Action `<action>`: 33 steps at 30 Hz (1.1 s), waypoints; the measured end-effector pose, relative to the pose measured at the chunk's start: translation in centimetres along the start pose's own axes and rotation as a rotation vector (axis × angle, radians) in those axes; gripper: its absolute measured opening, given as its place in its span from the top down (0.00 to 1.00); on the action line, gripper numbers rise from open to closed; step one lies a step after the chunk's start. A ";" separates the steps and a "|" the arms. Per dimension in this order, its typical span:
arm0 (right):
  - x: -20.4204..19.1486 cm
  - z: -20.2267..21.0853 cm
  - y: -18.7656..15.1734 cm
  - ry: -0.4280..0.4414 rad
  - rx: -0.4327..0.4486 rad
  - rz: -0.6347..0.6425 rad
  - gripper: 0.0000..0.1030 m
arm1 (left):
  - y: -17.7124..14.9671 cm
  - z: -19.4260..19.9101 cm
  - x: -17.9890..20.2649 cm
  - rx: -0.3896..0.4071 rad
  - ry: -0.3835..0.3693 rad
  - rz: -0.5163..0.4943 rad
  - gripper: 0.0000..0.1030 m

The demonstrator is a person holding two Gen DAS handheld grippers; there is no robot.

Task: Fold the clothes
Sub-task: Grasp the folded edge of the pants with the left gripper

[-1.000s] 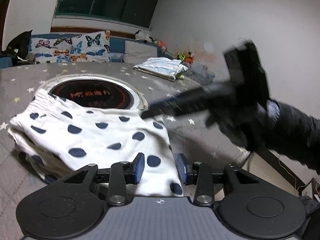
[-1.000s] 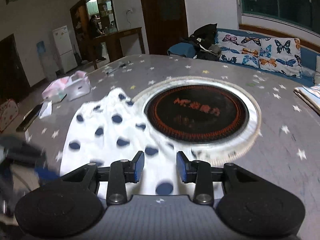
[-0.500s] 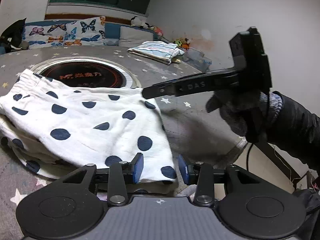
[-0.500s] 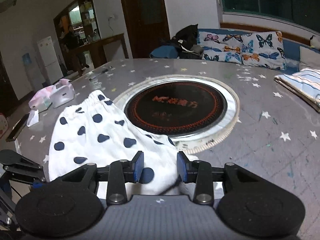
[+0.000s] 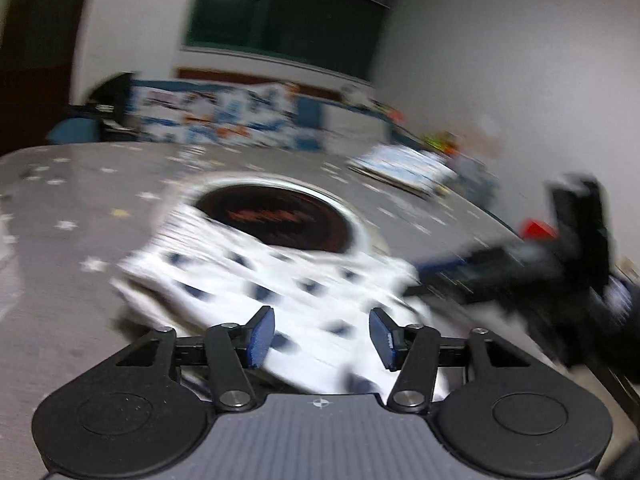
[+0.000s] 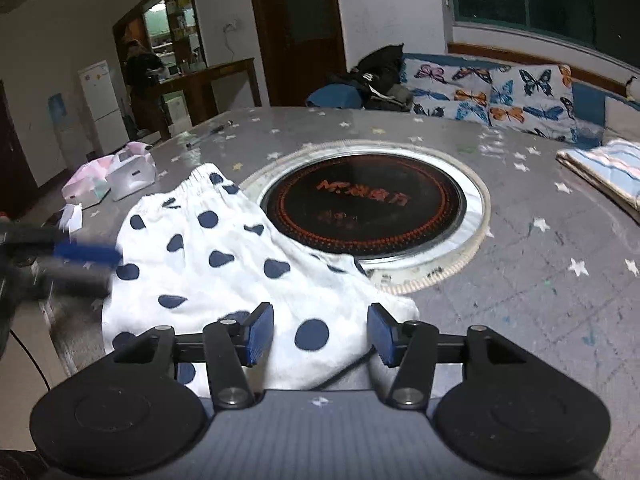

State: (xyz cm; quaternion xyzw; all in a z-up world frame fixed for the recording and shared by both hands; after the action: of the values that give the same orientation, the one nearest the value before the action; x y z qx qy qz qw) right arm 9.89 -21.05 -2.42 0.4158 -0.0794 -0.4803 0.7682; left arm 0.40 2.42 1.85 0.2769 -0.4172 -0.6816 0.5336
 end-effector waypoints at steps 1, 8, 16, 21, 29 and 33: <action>0.1 0.0 -0.1 -0.001 -0.002 -0.007 0.48 | 0.3 -0.1 -1.0 0.010 0.044 0.013 0.41; 1.4 -0.1 -0.5 -0.004 -0.017 -0.118 0.48 | 0.8 -2.2 -7.5 -0.006 0.233 0.126 0.34; 2.0 -1.4 -0.6 -0.007 -0.023 -0.222 0.58 | -0.5 -4.7 -8.7 -0.079 0.174 0.184 0.43; 2.5 -1.8 -0.3 -0.040 -0.013 -0.235 0.76 | -1.0 -4.9 -8.8 -0.089 0.145 0.216 0.50; 5.1 -1.7 1.2 -0.157 0.018 -0.202 0.76 | -1.0 -5.4 -6.6 -0.111 0.091 0.245 0.50; 7.2 -1.6 2.1 -0.231 0.027 -0.184 0.76 | -0.8 -6.3 -4.0 -0.132 0.064 0.244 0.50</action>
State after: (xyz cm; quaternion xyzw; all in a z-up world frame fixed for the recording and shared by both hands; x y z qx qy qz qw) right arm 15.93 -25.53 -3.90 0.3738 -0.1351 -0.5921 0.7010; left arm 6.27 4.61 -2.28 0.2101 -0.3845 -0.6286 0.6426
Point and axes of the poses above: each gripper's, at about its wrist camera, not at the fingertips, and z roughly against the way its jaws point, x to its right, y to its top, the point moved 6 cm from there along -z, roughly the way its jaws point, and after that the axes turned 11 degrees about -z, right-handed, at the moved point
